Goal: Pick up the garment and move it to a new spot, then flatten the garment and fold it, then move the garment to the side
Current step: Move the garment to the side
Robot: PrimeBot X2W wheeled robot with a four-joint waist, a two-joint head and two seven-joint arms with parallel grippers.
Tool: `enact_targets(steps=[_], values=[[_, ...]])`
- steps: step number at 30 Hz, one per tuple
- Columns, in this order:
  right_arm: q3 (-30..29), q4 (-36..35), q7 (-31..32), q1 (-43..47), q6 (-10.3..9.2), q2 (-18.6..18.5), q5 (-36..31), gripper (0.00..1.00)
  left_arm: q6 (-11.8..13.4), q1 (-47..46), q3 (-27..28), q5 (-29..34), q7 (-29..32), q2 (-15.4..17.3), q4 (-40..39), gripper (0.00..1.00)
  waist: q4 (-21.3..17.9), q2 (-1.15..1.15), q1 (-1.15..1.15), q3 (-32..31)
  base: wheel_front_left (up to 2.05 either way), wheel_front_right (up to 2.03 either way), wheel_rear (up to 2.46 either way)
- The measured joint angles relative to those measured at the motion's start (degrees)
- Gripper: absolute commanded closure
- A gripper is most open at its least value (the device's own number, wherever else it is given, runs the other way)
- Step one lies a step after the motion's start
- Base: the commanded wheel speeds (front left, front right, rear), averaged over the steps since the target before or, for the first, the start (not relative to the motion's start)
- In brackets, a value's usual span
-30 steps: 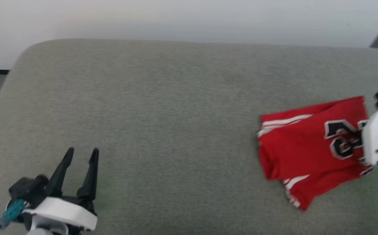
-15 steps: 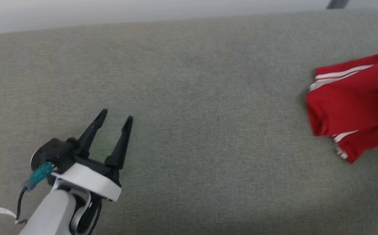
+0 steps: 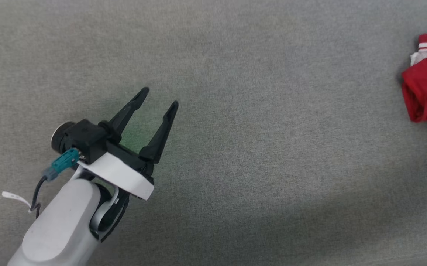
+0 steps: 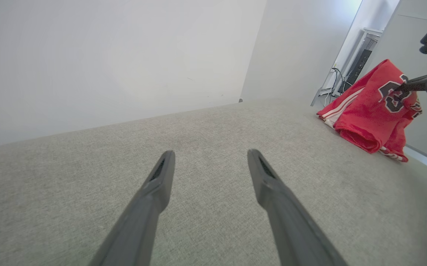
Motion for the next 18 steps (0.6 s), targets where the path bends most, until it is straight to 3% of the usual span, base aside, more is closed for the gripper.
enact_targets(steps=[8,11,12,18], values=[[-7.7,7.6,-2.1,-1.8,0.0,3.9,-8.8,1.0,0.0,-2.9,-2.5,-0.3,0.0,0.5,0.2,0.0,0.4,0.0,0.0,2.7,0.0,0.0,0.0],[-10.3,9.4,-2.6,-2.2,0.0,5.1,-11.4,0.52,0.0,-3.4,-2.6,-0.5,0.0,0.7,0.2,0.0,0.7,0.0,0.0,3.0,0.0,0.0,0.0],[-11.1,9.8,-2.7,-2.3,0.0,5.4,-12.1,0.03,0.0,-3.4,-2.5,-0.6,0.0,0.8,0.2,0.0,0.8,0.0,0.0,3.1,0.0,0.0,0.0],[-15.3,10.8,-3.6,-3.6,0.0,6.7,-16.4,0.0,0.0,-3.2,-0.9,-1.3,0.0,1.6,0.2,0.0,0.7,0.0,0.0,2.6,0.0,0.0,0.0]])
